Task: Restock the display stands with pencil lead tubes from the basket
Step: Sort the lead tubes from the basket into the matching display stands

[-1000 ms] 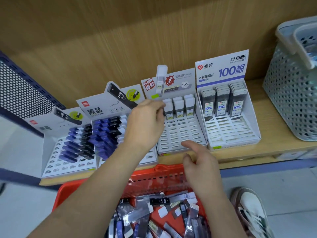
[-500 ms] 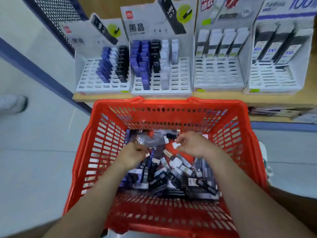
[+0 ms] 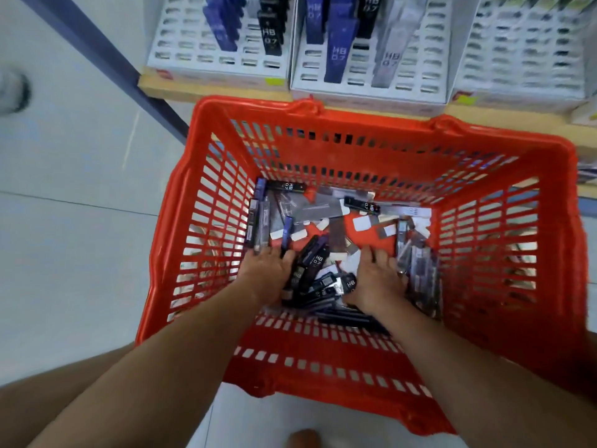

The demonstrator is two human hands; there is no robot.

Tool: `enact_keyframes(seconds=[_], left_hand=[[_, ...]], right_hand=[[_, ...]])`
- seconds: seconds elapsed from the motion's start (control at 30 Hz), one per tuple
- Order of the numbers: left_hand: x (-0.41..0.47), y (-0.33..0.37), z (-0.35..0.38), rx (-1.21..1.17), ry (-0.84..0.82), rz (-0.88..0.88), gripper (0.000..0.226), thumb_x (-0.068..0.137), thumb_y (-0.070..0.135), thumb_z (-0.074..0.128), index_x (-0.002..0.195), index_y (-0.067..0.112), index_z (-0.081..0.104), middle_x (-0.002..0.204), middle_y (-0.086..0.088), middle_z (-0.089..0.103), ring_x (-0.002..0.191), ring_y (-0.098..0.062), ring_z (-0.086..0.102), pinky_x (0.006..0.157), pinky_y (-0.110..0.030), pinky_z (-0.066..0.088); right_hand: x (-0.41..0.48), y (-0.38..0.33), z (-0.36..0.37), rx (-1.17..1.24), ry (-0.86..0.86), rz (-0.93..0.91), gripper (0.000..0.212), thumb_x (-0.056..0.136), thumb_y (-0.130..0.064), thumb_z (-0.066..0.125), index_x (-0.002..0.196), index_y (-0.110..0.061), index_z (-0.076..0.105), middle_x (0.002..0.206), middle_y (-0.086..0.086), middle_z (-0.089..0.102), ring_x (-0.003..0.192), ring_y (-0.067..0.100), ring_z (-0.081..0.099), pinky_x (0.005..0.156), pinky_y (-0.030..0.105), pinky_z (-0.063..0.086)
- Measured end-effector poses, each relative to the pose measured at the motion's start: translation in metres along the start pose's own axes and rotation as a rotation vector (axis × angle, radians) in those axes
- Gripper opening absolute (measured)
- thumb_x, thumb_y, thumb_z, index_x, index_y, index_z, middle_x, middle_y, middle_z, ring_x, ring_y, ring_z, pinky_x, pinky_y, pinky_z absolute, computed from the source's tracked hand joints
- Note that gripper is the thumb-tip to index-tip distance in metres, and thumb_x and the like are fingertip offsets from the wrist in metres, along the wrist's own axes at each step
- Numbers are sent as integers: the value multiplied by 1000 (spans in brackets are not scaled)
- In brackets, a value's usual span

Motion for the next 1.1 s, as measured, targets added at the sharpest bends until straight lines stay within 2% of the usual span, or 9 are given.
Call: enact_keyframes(seconds=[0.23, 0.37, 0.5, 0.63, 0.73, 0.8, 0.93, 1.03, 1.1], left_hand=[[-2, -25, -15, -333, 128, 16, 29, 91, 27, 58, 120, 25, 55, 103, 0, 63, 94, -21, 62, 77, -31, 49], [-10, -42, -32, -820, 274, -115, 39, 92, 34, 61, 127, 19, 55, 107, -6, 69, 95, -20, 66, 78, -26, 51], [-11, -40, -48, -1373, 354, -182, 32, 92, 26, 63, 117, 10, 52, 76, 1, 65, 49, 3, 56, 46, -12, 41], [-17, -25, -60, -1709, 369, -294, 54, 75, 43, 75, 116, 12, 57, 103, -6, 69, 92, -18, 67, 86, -39, 55], [-20, -4, -64, -1923, 298, -302, 74, 55, 52, 78, 115, 13, 59, 106, -11, 70, 100, -30, 67, 88, -57, 52], [-29, 9, -74, -1971, 237, -305, 72, 58, 52, 78, 117, 15, 58, 110, -11, 69, 101, -31, 66, 86, -56, 53], [-42, 31, -89, -2009, 217, -292, 28, 85, 27, 68, 104, 11, 55, 105, -15, 70, 90, -29, 68, 78, -48, 55], [-55, 37, -107, -1928, 337, -278, 43, 76, 34, 70, 105, 4, 57, 101, -13, 68, 95, -30, 66, 87, -47, 54], [-63, 35, -123, -1812, 471, -262, 28, 80, 33, 69, 92, 9, 61, 85, -4, 66, 81, -21, 64, 73, -34, 51]], right_hand=[[2, -1, 7, 159, 55, -76, 68, 78, -34, 81, 132, -7, 50, 130, 13, 49, 120, 31, 49, 101, 36, 43], [7, 8, -11, 333, 131, -84, 39, 87, -26, 73, 121, -8, 63, 115, 13, 61, 101, 30, 60, 82, 30, 47], [10, 12, -38, 569, 171, -83, 36, 94, -22, 66, 126, -8, 63, 90, 11, 69, 78, 25, 63, 62, 26, 39], [7, 17, -48, 965, 93, 15, 50, 88, -26, 75, 132, -10, 58, 116, 11, 65, 101, 29, 64, 83, 38, 53], [-4, 14, -45, 1240, -64, 119, 59, 84, -31, 77, 136, -16, 53, 127, 5, 56, 106, 24, 54, 86, 40, 45], [-16, 11, -40, 1402, -208, 176, 47, 82, -32, 78, 124, -19, 59, 123, 3, 59, 103, 26, 57, 81, 43, 48], [-40, -2, -43, 1713, -428, 150, 44, 73, -26, 78, 110, -7, 67, 93, 14, 74, 74, 25, 71, 68, 36, 57], [-55, -18, -61, 1787, -465, 32, 23, 90, -33, 67, 103, -15, 71, 81, 3, 72, 55, 14, 65, 56, 27, 51], [-64, -27, -74, 1823, -484, -1, 24, 97, -35, 60, 105, -15, 70, 81, 4, 74, 62, 17, 69, 62, 31, 53]])
Point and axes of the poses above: each hand's wrist, its own x-axis towards the middle knuckle, its own z-axis out of the palm, y = z × x, the point moved 7 cm from there along x, towards the middle knuckle
